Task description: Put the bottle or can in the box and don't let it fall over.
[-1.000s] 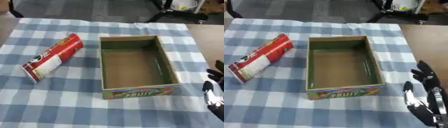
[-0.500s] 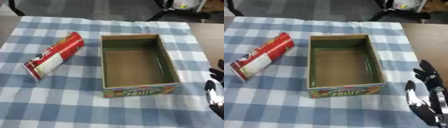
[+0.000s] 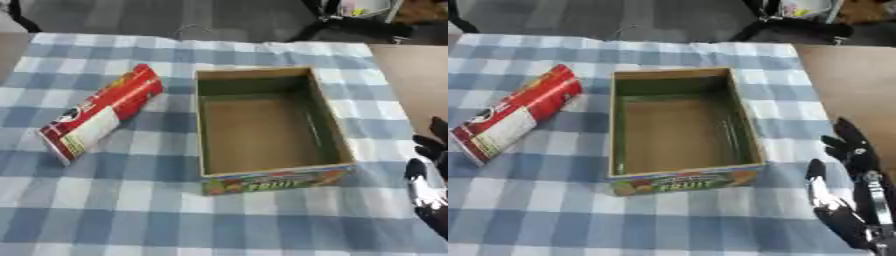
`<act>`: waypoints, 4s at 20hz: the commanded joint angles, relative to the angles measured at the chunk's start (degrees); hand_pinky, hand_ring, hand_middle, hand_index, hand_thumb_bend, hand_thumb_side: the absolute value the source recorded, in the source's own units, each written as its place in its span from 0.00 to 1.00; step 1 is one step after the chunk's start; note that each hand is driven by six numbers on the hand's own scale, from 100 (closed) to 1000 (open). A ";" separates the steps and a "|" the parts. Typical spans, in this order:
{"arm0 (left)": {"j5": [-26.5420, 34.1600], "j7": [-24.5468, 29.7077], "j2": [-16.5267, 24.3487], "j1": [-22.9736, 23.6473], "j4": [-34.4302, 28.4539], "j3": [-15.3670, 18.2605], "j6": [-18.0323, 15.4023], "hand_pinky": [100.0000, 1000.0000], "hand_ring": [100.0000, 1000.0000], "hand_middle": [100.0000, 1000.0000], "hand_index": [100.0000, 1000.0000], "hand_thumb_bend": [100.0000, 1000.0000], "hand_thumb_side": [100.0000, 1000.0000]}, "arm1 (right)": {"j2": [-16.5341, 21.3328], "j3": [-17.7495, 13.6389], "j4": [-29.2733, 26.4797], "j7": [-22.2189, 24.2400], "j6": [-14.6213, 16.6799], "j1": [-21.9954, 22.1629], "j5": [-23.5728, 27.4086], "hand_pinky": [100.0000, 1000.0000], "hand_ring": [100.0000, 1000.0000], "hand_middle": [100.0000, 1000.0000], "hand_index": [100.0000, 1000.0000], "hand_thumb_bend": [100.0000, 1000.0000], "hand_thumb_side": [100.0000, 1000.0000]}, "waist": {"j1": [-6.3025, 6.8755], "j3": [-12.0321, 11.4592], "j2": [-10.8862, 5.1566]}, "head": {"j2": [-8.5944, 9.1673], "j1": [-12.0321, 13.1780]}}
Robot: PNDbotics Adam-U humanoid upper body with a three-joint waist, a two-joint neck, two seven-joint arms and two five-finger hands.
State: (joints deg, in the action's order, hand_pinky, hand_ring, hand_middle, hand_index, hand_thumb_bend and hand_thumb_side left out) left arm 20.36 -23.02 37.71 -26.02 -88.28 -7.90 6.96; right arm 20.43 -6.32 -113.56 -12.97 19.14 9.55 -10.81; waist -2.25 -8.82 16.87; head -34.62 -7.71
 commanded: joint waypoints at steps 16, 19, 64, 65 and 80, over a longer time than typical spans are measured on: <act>-5.15 7.31 -0.74 -5.83 3.38 -4.50 2.23 0.62 0.57 0.75 0.67 0.00 0.66 | 1.43 -0.01 -1.03 0.74 0.00 -0.55 0.85 0.85 0.86 1.00 0.94 0.00 0.41 | -0.13 0.90 -1.63 | 0.31 0.15; -6.35 8.21 -0.97 -6.53 4.01 -5.20 3.07 0.63 0.58 0.75 0.67 0.00 0.67 | 1.43 0.03 -1.03 0.81 -0.02 -0.59 0.90 0.85 0.86 1.00 0.94 0.00 0.41 | -0.14 1.12 -1.61 | 0.20 0.12; -20.86 16.82 -2.88 -10.03 6.34 -7.31 12.48 0.84 0.74 0.79 0.75 0.09 0.42 | 1.09 0.20 -1.03 1.30 -0.35 -0.67 1.17 0.85 0.85 1.00 0.93 0.00 0.41 | -0.15 1.49 -1.50 | 0.63 -0.37; -20.88 17.11 -2.89 -10.06 6.43 -7.37 12.53 0.85 0.74 0.79 0.75 0.10 0.41 | 1.09 0.20 -1.03 1.30 -0.35 -0.68 1.18 0.85 0.85 1.00 0.93 0.00 0.41 | -0.14 1.54 -1.48 | 0.64 -0.36; -22.96 20.17 -2.94 -10.43 8.43 -8.42 14.30 0.85 0.76 0.78 0.76 0.19 0.38 | 1.16 0.11 -1.03 1.29 -0.23 -0.81 1.54 0.85 0.85 1.00 0.93 0.00 0.42 | -0.08 1.83 -1.48 | 1.04 -0.20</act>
State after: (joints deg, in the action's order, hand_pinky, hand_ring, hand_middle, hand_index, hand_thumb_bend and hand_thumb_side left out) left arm -2.14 -3.24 33.70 -35.99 -80.16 -16.04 21.04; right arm 20.47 -5.95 -113.56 -11.73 18.76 9.01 -9.78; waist -2.25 -7.09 16.86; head -34.37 -7.97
